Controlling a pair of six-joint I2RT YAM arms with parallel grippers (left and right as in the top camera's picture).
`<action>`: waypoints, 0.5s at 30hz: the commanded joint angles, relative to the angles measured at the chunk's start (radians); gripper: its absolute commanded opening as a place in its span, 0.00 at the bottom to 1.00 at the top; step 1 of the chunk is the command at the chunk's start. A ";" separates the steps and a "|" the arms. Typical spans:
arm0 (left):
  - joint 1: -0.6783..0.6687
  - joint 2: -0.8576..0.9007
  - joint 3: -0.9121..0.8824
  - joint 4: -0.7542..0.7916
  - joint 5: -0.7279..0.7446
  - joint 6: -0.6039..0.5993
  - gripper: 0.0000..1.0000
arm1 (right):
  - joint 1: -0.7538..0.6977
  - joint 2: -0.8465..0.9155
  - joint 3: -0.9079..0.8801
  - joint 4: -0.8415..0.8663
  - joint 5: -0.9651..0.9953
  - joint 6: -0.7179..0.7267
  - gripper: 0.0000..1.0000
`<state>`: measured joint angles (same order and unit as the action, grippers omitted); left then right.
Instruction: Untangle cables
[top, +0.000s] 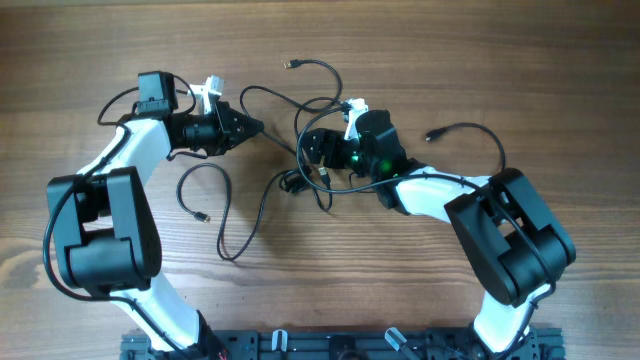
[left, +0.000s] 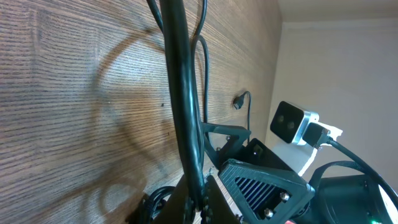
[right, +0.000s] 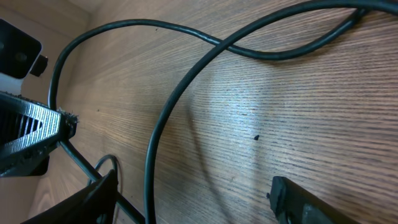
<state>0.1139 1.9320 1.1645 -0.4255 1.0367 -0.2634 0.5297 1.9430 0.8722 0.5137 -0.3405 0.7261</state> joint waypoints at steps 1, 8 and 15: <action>-0.001 -0.002 0.012 0.003 0.005 0.025 0.04 | 0.009 0.015 0.001 -0.010 0.008 0.039 0.76; -0.001 -0.002 0.012 0.003 0.005 0.025 0.04 | 0.040 0.015 0.001 0.002 0.056 0.044 0.71; -0.001 -0.002 0.012 0.003 0.005 0.024 0.04 | 0.074 0.015 0.001 0.003 0.148 0.043 0.70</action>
<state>0.1139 1.9320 1.1645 -0.4255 1.0367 -0.2634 0.5911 1.9434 0.8722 0.5102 -0.2592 0.7631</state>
